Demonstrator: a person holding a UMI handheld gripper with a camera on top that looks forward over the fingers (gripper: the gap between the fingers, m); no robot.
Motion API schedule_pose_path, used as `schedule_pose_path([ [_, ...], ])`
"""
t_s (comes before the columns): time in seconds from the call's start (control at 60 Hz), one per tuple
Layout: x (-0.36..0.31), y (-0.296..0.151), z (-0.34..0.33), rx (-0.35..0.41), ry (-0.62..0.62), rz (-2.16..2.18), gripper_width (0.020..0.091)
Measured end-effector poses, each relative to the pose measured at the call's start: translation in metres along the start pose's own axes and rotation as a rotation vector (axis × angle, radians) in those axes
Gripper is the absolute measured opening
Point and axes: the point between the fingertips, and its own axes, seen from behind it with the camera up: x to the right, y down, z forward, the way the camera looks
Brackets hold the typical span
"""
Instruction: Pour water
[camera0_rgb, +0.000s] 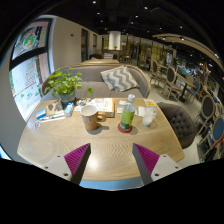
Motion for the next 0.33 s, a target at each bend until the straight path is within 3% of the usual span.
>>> schedule_pose_path([
  [0.333,-0.020,0.015,-0.019,0.012,-0.009,-0.047,0.0852],
])
